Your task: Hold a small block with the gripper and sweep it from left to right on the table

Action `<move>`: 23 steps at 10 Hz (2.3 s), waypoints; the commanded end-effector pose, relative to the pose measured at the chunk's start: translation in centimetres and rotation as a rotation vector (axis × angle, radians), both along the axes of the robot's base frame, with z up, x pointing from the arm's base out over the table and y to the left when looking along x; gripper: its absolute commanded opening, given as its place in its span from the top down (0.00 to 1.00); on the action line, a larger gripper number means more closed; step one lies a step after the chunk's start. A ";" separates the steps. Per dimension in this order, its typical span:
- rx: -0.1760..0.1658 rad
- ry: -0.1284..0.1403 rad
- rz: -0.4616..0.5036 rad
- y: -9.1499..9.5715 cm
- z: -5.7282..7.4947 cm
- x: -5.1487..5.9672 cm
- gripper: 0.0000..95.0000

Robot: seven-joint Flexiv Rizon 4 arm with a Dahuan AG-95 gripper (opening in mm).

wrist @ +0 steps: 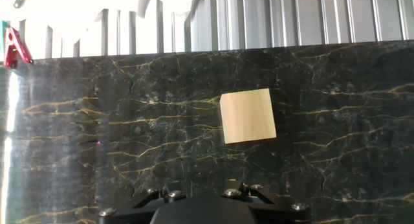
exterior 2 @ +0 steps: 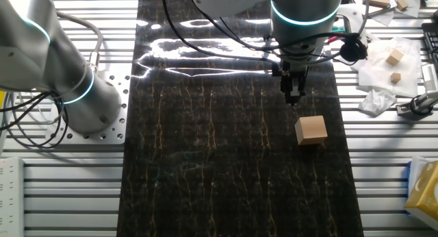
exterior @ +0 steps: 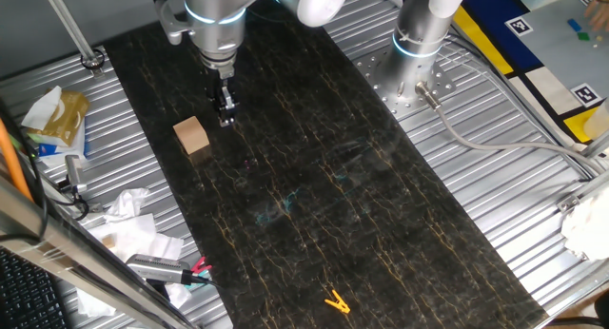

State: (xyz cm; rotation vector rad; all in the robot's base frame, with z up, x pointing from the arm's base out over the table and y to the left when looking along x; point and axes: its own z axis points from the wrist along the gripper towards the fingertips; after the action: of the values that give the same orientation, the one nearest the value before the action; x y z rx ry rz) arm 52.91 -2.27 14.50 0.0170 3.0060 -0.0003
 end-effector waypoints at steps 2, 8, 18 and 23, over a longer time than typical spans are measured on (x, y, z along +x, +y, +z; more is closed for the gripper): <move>0.001 0.000 0.002 0.0 0.0 0.0 0.60; 0.003 0.001 0.004 0.0 0.1 0.0 0.60; 0.007 0.009 -0.012 0.8 0.5 -0.2 0.60; 0.009 0.005 -0.022 1.3 0.5 -0.7 0.60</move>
State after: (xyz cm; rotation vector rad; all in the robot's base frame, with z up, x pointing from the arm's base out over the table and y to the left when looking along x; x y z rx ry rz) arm 52.23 -0.94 15.03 0.0520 3.0109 0.0116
